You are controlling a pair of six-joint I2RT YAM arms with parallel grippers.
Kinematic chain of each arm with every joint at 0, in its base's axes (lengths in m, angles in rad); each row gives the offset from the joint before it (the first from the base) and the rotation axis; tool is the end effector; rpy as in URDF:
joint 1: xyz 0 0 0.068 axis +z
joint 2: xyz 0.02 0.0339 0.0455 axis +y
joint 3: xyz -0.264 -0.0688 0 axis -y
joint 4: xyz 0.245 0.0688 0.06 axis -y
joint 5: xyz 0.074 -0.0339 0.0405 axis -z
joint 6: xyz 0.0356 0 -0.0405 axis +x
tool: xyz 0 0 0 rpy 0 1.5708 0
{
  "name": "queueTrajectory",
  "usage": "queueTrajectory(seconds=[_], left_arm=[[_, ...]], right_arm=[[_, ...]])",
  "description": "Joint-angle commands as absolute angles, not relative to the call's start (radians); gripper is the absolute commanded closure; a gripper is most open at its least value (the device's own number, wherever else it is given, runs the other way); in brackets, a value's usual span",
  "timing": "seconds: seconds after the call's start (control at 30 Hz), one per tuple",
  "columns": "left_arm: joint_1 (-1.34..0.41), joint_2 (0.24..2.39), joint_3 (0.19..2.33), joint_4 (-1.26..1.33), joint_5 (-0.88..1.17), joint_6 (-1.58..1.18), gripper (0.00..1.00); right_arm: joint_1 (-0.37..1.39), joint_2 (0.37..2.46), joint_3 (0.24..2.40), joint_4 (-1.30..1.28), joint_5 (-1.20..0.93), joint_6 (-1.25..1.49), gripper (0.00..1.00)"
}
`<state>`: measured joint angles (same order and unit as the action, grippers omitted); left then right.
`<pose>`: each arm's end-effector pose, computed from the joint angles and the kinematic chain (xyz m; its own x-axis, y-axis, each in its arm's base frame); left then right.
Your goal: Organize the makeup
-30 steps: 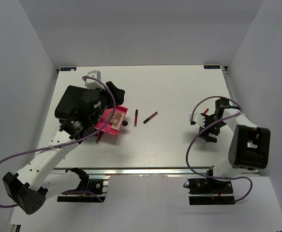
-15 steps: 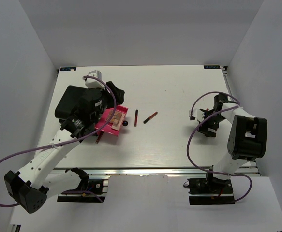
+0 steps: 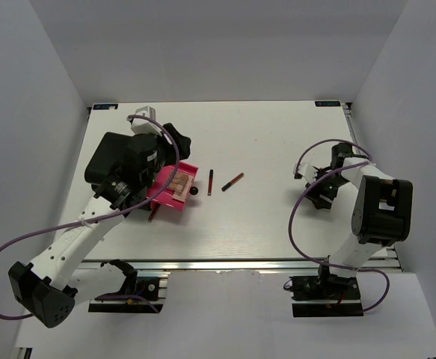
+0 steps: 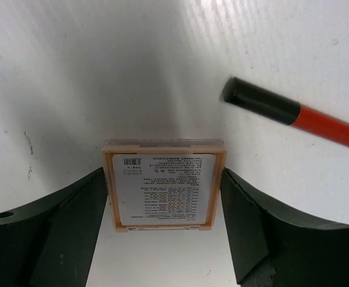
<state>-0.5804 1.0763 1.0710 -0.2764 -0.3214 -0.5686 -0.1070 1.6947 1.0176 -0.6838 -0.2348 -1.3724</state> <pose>0.2098 -0.1241 0.3746 -0.3394 -0.3884 -0.8567 0.0994 0.8909 -0.4432 0.3029 -0.0242 0.1625 -0.2462 -0.9325 -0.2641 -0.9424 0.2940 -0.1594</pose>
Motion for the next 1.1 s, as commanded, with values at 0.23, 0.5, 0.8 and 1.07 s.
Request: queueTrajectory(seconds=[0.23,0.5,0.8,1.07], left_arm=[[-0.552,1.098,1.167,-0.275,-0.310,-0.528,0.25],[-0.518,1.045,1.244,-0.305,-0.371,-0.485,0.25],[-0.515,0.902,1.252,-0.336,-0.503,-0.492,0.26],[-0.515,0.830,1.253,-0.399,-0.558,-0.509,0.26]], right_arm=[[0.104,1.595,1.160,-0.781,-0.544,-1.071,0.83],[0.489,1.601,1.337,-0.597,-0.707,-0.687,0.90],[0.702,1.876,1.642,-0.153,-0.629,-0.154,0.89],[0.860,2.016,1.822,-0.092,-0.516,0.029,0.88]])
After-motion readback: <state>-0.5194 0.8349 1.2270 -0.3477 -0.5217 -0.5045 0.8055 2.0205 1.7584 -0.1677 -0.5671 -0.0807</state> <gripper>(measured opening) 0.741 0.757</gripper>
